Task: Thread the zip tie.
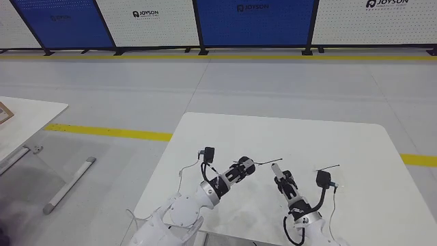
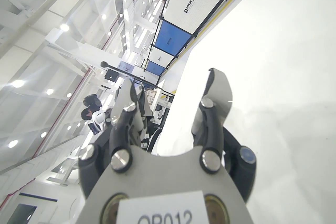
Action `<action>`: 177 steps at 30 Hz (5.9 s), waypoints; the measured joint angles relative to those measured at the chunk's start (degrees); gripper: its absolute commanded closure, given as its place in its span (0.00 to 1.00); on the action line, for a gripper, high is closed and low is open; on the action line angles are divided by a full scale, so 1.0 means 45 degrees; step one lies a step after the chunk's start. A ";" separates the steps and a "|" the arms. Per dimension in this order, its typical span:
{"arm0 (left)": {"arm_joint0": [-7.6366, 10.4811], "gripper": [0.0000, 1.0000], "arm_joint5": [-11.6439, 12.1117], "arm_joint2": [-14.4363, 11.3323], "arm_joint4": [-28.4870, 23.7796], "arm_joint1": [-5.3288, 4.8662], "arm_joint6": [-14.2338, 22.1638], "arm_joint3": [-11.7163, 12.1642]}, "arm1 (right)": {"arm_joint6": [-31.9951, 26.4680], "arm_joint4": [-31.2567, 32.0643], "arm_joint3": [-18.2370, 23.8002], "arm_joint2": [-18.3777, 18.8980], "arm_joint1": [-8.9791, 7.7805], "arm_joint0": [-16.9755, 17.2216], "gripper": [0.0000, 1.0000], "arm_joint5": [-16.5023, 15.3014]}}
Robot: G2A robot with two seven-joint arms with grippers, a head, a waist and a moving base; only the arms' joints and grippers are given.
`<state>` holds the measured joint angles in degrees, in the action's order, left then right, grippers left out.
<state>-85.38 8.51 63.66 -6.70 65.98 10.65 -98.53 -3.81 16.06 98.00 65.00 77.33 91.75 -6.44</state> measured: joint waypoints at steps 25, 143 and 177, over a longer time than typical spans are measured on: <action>0.0010 1.00 -0.1088 0.0477 -0.3815 0.0149 0.0261 -0.0492 | 0.1465 0.5218 -0.0348 -0.0410 -0.0075 -0.0143 0.00 0.1891; -0.0014 1.00 -0.1256 -0.0609 -0.1770 0.0364 0.0486 -0.0461 | 0.0502 0.7757 -0.0886 -0.0917 -0.0187 -0.0946 1.00 -0.0191; -0.0846 1.00 0.0351 0.0033 -0.2681 0.0298 0.0883 -0.1341 | 0.0350 0.7954 -0.1300 -0.1112 -0.0140 -0.1186 1.00 -0.0122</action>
<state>-89.18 10.09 63.81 -18.77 67.32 14.63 -104.57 -2.24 51.85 92.15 60.00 76.70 86.42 -6.99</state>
